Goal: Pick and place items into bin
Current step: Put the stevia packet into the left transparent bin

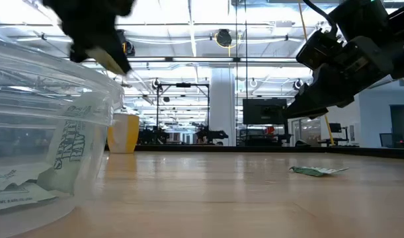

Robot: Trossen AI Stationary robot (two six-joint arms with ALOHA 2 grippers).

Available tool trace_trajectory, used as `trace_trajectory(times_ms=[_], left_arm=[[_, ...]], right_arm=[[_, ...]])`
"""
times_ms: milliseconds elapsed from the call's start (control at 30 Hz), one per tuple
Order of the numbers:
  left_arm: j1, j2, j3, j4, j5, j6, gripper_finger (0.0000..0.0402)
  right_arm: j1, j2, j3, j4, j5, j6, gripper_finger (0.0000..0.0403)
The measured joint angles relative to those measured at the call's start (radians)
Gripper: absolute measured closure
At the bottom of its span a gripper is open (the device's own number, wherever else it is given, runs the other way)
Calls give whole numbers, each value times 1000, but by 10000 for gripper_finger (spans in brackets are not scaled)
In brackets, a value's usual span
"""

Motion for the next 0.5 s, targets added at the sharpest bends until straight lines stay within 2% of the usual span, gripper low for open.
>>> trace_trajectory(times_ms=[100,367,500], left_arm=[[-134,-9,-1,-36,-36,-107,394],[-412,-7,0,-117,-19,-334,392],[-515,-6,0,-220,25,-572,398]], right_arm=[[5,0,0,0,1,2,303],[5,0,-20,19,0,26,303],[5,0,-55,67,0,55,303]])
